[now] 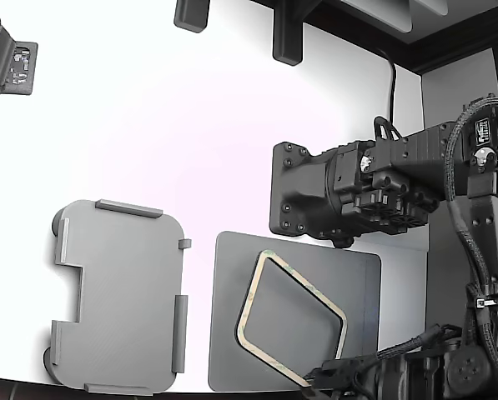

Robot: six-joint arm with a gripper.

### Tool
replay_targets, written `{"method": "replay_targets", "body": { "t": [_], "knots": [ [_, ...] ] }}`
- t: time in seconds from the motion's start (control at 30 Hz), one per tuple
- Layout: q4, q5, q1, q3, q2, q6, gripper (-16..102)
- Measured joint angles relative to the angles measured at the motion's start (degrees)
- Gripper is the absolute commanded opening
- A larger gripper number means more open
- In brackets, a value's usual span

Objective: Grab top frame and put it into gray box.

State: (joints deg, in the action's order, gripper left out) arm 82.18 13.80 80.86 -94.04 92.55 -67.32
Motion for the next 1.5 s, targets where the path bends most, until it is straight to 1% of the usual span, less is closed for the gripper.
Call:
{"method": "replay_targets", "body": {
  "t": [0.1,0.17,0.23,0.43,0.5,0.53,0.63,0.8,0.93,1.13,1.27,1.4,1.5],
  "knots": [
    [0.97,7.03,-0.44,2.2,0.35,13.89,-10],
    [3.25,12.22,-1.93,3.52,0.35,23.12,-10],
    [4.57,16.08,-4.04,4.75,0.35,31.29,-10],
    [5.27,24.43,-11.07,3.69,3.69,56.6,-10],
    [6.77,25.84,-13.54,4.13,4.48,63.46,-10],
    [7.47,25.84,-14.94,5.01,4.75,66.36,-11],
    [9.67,23.12,-19.16,7.38,5.54,74.53,-12],
    [8.26,20.13,-26.81,8.09,8.0,90.7,-13],
    [10.2,18.19,-32.26,10.99,7.82,108.11,-13],
    [12.13,12.74,-40.08,16.35,3.87,126.39,-13],
    [12.13,9.67,-43.59,18.37,1.32,144.76,-13],
    [12.13,10.02,-45.79,20.74,-3.08,162.95,-13],
    [12.13,8.0,-46.93,22.85,-6.06,174.46,-13]
  ]
}}
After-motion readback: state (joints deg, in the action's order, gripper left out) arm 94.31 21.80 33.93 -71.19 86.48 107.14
